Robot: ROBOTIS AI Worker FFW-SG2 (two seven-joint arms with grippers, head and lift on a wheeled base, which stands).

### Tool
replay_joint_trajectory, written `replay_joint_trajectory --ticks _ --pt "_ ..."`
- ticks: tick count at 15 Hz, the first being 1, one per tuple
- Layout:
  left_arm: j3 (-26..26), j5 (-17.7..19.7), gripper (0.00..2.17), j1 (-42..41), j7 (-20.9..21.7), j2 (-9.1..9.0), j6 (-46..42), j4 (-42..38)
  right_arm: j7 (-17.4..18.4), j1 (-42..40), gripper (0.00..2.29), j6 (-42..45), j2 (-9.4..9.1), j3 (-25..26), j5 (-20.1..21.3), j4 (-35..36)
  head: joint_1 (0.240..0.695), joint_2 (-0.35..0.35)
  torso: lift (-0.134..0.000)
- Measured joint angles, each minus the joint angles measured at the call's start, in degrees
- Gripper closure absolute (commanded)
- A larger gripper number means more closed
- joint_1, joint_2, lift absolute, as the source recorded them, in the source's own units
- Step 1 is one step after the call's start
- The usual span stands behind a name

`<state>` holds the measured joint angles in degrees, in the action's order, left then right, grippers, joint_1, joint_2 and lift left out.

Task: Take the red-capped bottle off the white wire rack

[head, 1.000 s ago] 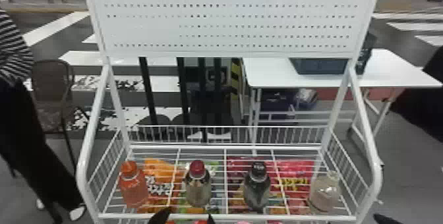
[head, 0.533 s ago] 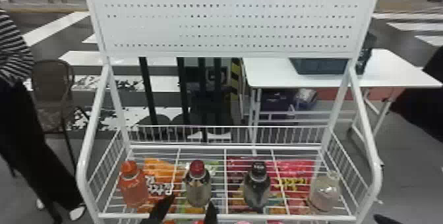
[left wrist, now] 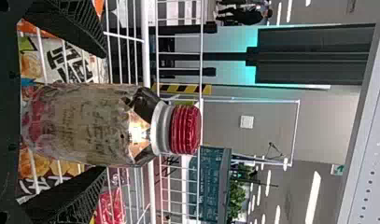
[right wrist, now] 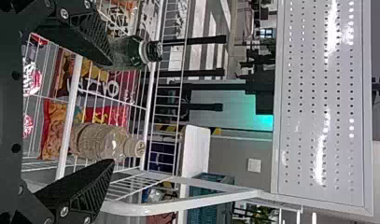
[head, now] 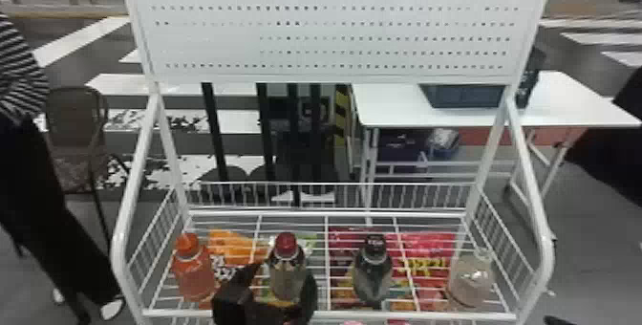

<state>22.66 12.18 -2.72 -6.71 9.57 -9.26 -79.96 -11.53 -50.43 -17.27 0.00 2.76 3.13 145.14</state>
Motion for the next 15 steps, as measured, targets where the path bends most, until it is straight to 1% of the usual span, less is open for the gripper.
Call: replay_joint_trajectory --ticks 3,4,8,9,11,12,13,15 --pt "0.67 0.44 0.00 3.38 -0.21 -0.67 -0.75 3.53 -0.04 -0.21 0.15 -0.26 0.00 0.41 0.20 -0.08 0.499 0.000 0.000" --pt "0.75 0.69 0.19 4.19 -0.24 -0.75 -1.00 4.07 -0.04 -0.32 0.15 -0.27 0.00 0.62 0.27 -0.08 0.499 0.000 0.000" --pt "1.27 1.40 0.20 5.78 -1.59 -0.77 -1.10 5.12 0.00 -0.69 0.15 -0.51 0.00 1.07 0.30 0.64 0.499 0.000 0.000" --pt "1.32 1.44 0.39 5.85 -1.38 -0.72 -1.13 5.33 -0.01 -0.71 0.15 -0.59 0.00 1.07 0.30 0.85 0.499 0.000 0.000" --pt "1.30 1.70 1.22 5.86 -0.76 -0.67 -1.15 5.82 -0.02 -0.64 0.15 -0.77 0.00 1.01 0.30 1.08 0.499 0.000 0.000" --pt "1.27 1.87 1.72 5.81 -0.72 -0.65 -1.15 6.08 -0.01 -0.49 0.15 -0.87 0.00 0.96 0.31 1.15 0.499 0.000 0.000" --pt "1.25 1.95 1.89 5.69 -0.78 -0.62 -1.22 6.14 0.00 -0.35 0.15 -0.94 0.00 0.89 0.36 1.18 0.499 0.000 0.000" --pt "1.24 2.02 1.89 5.29 -0.90 -0.52 -1.28 5.82 0.01 -0.12 0.15 -0.97 0.00 0.70 0.51 1.18 0.499 0.000 0.000"
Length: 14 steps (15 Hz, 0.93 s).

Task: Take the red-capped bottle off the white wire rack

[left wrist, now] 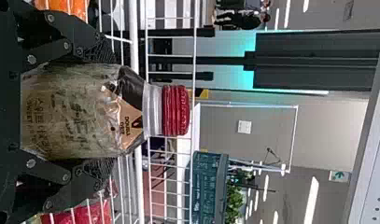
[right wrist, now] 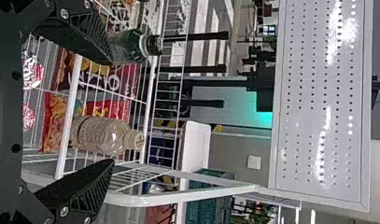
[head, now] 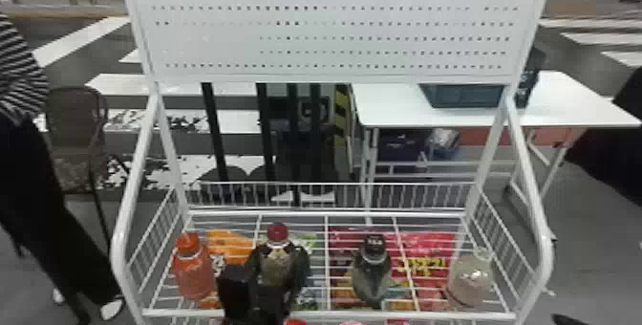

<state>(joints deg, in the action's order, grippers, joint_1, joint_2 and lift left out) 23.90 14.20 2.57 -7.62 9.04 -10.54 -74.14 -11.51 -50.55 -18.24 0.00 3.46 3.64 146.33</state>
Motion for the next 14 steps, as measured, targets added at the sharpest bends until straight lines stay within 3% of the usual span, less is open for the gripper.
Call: replay_joint_trajectory --ticks 5,12,14 --pt "-0.52 0.09 1.89 -3.69 -1.28 1.11 -0.71 -7.45 0.00 0.65 0.15 -0.14 0.00 -0.19 0.21 -0.31 0.499 0.000 0.000" --pt "-7.64 0.68 1.89 -19.54 -2.24 5.63 3.75 -34.32 0.00 2.27 0.15 -0.36 0.00 -1.23 0.77 -1.61 0.499 0.000 0.000" --pt "-10.58 0.62 1.89 -24.54 -1.51 6.09 7.41 -40.73 0.00 2.65 0.15 -0.35 0.00 -1.49 0.83 -2.16 0.499 0.000 0.000"
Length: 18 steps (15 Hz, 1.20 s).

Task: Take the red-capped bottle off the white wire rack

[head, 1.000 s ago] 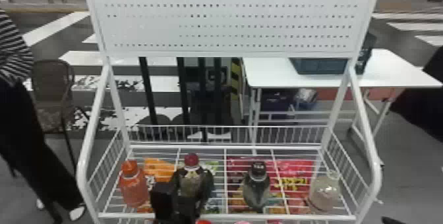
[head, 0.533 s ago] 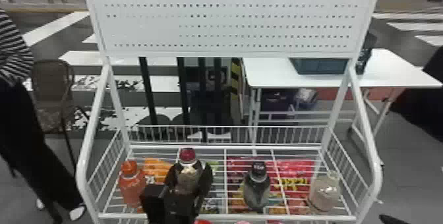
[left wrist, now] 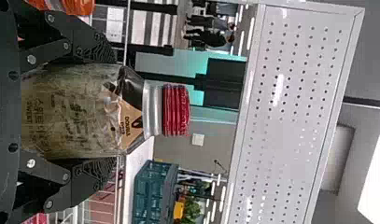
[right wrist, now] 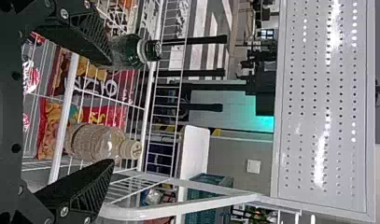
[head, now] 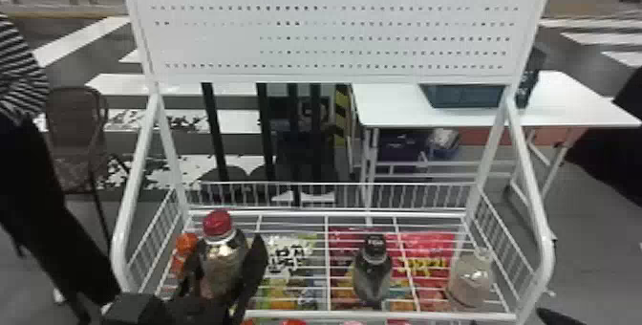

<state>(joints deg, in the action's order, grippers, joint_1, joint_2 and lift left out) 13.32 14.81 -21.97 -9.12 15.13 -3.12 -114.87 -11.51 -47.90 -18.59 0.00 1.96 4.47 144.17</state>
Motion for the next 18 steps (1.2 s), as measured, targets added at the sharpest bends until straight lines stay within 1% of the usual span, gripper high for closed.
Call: replay_joint_trajectory --ticks 1,4,6,9,10,13,15,18 --pt "-1.51 -0.03 1.89 -2.51 0.08 0.12 1.37 -2.79 0.00 0.19 0.15 0.00 0.00 -0.07 0.01 -0.23 0.499 0.000 0.000" --pt "-6.06 -0.05 1.89 -8.65 0.36 0.51 3.29 -7.85 0.00 0.52 0.15 0.02 0.00 -0.12 -0.20 -0.79 0.499 0.000 0.000" --pt "-9.38 0.10 1.89 -12.20 0.68 0.59 0.76 -9.55 0.00 0.59 0.15 0.14 0.00 -0.12 -0.31 -1.10 0.499 0.000 0.000" --pt "-13.15 0.98 1.89 -15.84 0.80 0.56 -8.45 -9.51 0.00 0.49 0.15 0.16 0.00 -0.12 -0.39 -1.06 0.499 0.000 0.000" --pt "-14.32 1.42 1.89 -16.46 1.37 0.53 -9.93 -9.25 0.00 0.32 0.15 0.17 0.00 -0.12 -0.46 -0.84 0.499 0.000 0.000" --pt "-17.94 3.52 1.89 -17.52 3.09 0.49 -10.39 -8.89 -0.02 -0.23 0.15 0.49 0.00 -0.06 -0.77 -0.53 0.499 0.000 0.000" --pt "-19.63 4.61 1.89 -17.96 3.33 0.39 -10.29 -8.80 -0.61 -0.52 0.15 1.35 0.00 -0.01 -1.23 -0.64 0.499 0.000 0.000" --pt "-20.39 5.03 1.89 -18.22 3.24 0.26 -10.28 -8.92 -1.06 -0.89 0.15 2.57 0.00 0.05 -1.88 -0.68 0.499 0.000 0.000"
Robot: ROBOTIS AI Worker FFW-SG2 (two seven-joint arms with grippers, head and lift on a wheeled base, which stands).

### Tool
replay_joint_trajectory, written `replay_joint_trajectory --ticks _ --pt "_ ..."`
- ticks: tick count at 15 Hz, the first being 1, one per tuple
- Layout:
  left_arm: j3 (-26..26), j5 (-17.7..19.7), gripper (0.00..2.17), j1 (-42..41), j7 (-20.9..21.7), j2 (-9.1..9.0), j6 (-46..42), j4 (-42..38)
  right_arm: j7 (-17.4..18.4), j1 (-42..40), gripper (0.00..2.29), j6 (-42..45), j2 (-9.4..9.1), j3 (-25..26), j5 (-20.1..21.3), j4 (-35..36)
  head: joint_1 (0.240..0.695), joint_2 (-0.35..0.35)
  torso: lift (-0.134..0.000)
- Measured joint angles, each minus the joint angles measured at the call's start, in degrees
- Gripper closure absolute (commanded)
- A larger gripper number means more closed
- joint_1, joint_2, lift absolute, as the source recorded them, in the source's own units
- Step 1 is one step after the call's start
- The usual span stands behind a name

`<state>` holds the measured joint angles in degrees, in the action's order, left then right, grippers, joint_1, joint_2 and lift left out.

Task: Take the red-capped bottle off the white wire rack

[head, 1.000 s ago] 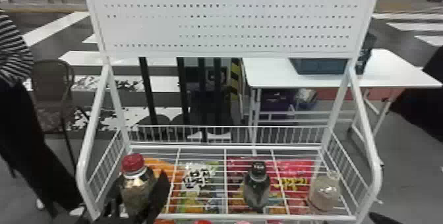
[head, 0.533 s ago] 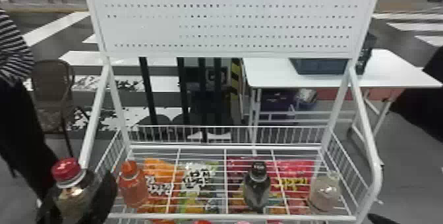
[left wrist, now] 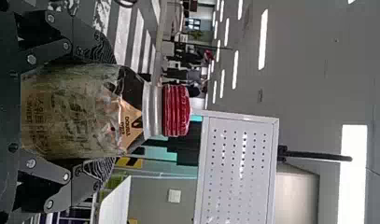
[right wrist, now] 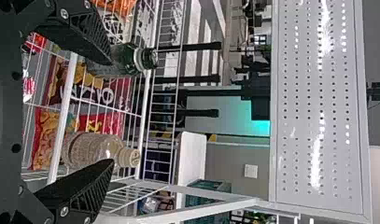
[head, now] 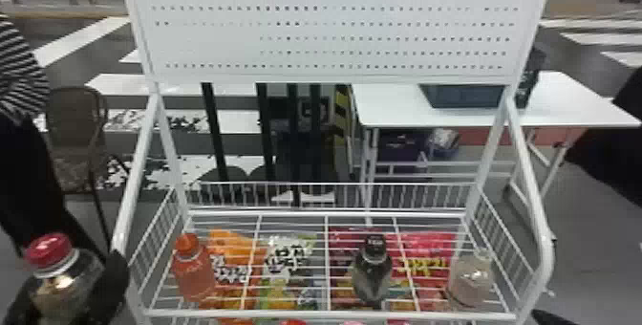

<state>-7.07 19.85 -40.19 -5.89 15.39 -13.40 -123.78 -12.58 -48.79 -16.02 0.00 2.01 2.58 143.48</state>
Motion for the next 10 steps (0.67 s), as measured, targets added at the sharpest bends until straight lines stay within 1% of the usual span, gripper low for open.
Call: replay_joint_trajectory --ticks 6,10 --pt "-0.05 0.01 1.89 -0.41 0.09 -0.17 -0.12 -0.47 0.01 -1.17 0.15 1.81 0.00 0.17 -0.11 0.47 0.499 0.000 0.000" --pt "-0.05 0.01 1.89 -0.43 0.09 -0.31 -0.16 -0.27 0.01 -1.78 0.15 4.64 0.00 0.27 -0.51 0.17 0.499 0.000 0.000"
